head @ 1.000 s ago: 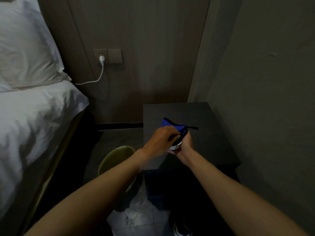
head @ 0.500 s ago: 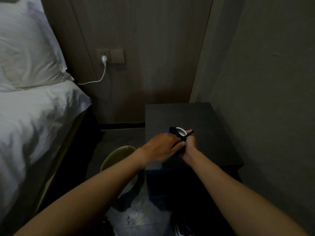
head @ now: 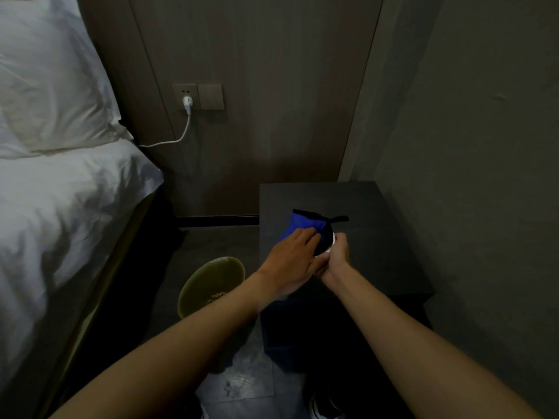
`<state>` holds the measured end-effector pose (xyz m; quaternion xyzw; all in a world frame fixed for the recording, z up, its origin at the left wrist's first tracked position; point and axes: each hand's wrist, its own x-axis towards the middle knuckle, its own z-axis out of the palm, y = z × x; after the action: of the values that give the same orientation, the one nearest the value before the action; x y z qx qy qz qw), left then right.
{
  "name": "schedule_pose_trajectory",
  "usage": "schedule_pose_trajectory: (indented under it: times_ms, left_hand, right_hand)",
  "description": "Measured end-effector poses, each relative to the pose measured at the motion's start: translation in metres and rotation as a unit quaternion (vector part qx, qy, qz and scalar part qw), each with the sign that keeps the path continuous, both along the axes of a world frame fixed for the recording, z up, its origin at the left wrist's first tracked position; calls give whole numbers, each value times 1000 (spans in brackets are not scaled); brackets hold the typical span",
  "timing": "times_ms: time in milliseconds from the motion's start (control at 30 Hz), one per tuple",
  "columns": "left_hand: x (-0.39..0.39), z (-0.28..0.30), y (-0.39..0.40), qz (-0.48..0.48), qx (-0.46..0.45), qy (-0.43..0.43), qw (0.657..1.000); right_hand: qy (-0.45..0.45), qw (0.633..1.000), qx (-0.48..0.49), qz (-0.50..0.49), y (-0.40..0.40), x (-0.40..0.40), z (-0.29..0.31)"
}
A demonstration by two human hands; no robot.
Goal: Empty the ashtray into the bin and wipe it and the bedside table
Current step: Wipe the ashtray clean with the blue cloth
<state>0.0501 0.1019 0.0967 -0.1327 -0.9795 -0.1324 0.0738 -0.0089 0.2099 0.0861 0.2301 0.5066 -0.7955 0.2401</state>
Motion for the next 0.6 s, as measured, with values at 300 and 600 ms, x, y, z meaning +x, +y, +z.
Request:
schedule_pose_trajectory:
  times_ms: [300,600]
  left_hand:
    - [-1,10,3,-70,19,4,997]
    - [5,11,-4,-49,73,-19,996]
  right_hand:
    - [-24,995,-84,-46,0,0,8]
    - [-26,997,-37,-54,-3,13,3]
